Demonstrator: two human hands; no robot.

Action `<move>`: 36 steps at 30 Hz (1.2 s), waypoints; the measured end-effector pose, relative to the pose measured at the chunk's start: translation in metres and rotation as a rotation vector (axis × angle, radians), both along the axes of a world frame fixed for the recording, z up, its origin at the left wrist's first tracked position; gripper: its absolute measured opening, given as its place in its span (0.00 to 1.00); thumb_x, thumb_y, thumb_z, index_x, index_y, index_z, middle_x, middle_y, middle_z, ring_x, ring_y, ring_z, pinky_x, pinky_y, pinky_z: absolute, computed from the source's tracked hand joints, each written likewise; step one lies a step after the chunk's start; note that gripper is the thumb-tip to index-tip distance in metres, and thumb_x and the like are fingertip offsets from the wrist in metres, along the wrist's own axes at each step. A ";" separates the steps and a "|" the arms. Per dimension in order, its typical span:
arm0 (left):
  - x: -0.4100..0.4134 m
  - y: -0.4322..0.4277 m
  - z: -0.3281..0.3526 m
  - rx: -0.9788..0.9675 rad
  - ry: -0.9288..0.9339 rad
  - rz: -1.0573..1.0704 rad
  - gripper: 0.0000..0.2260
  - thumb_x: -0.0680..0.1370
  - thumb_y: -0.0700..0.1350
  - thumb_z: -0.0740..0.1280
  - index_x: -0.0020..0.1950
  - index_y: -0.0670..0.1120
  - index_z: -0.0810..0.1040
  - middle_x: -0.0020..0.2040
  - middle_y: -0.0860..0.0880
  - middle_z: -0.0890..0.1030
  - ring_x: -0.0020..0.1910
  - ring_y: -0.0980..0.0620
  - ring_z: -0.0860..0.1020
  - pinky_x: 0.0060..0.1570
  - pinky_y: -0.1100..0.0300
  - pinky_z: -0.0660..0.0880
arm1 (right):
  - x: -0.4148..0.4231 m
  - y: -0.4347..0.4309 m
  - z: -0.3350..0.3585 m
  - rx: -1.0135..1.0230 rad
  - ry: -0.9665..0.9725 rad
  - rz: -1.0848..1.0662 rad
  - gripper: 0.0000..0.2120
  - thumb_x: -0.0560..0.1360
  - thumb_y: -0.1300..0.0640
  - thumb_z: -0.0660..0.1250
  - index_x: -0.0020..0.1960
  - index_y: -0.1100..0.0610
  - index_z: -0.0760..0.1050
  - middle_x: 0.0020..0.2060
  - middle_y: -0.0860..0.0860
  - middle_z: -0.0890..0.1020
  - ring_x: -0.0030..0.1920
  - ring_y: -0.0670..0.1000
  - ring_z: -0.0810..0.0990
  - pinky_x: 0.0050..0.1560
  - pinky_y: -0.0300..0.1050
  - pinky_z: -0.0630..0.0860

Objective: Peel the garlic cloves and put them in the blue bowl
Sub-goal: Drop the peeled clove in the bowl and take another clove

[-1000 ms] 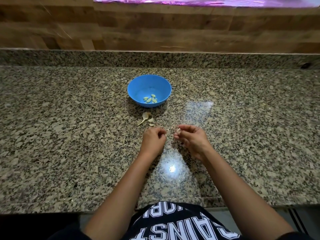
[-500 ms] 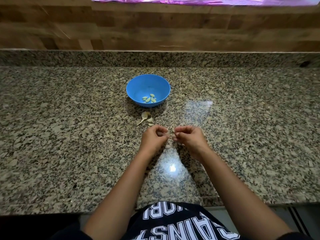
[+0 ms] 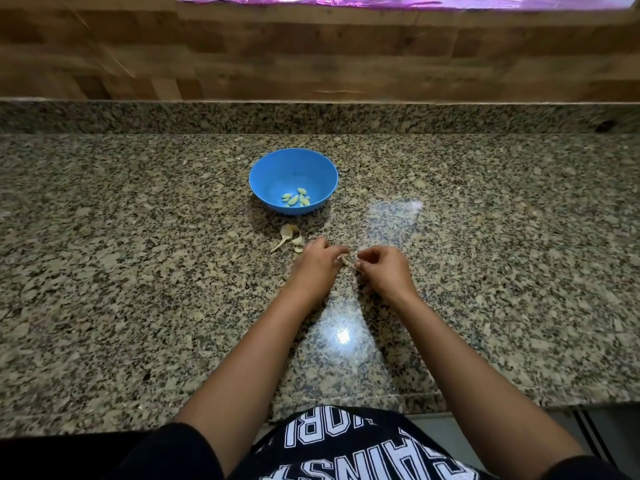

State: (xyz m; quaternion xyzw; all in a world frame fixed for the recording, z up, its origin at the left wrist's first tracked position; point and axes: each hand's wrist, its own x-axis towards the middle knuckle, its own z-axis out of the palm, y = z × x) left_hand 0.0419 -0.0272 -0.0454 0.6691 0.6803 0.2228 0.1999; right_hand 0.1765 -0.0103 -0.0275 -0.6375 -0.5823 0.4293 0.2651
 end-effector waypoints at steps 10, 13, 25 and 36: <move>0.000 0.001 -0.001 0.002 -0.206 0.022 0.05 0.77 0.43 0.67 0.51 0.43 0.78 0.49 0.49 0.78 0.48 0.55 0.75 0.49 0.65 0.74 | 0.002 -0.004 0.006 -0.153 0.227 0.005 0.05 0.76 0.64 0.65 0.50 0.63 0.78 0.37 0.58 0.82 0.31 0.51 0.78 0.34 0.45 0.78; 0.001 -0.009 0.002 -0.019 -0.495 0.121 0.05 0.74 0.42 0.70 0.49 0.46 0.77 0.44 0.52 0.80 0.42 0.58 0.78 0.39 0.71 0.76 | -0.001 -0.005 0.010 -0.173 0.286 0.044 0.04 0.75 0.64 0.66 0.47 0.63 0.79 0.36 0.58 0.82 0.29 0.51 0.77 0.34 0.45 0.78; -0.004 -0.024 0.007 -0.036 -1.129 0.287 0.11 0.73 0.32 0.69 0.40 0.45 0.69 0.43 0.43 0.81 0.42 0.49 0.80 0.37 0.63 0.77 | -0.004 -0.013 0.021 -0.251 0.574 0.065 0.04 0.77 0.68 0.61 0.45 0.66 0.74 0.35 0.56 0.77 0.29 0.49 0.75 0.28 0.36 0.76; -0.005 -0.028 0.011 0.028 -0.991 0.205 0.11 0.74 0.33 0.69 0.40 0.46 0.70 0.42 0.46 0.80 0.43 0.50 0.79 0.42 0.58 0.78 | -0.004 -0.017 0.019 -0.297 0.737 -0.018 0.05 0.76 0.71 0.60 0.49 0.68 0.74 0.39 0.59 0.78 0.35 0.50 0.78 0.36 0.39 0.80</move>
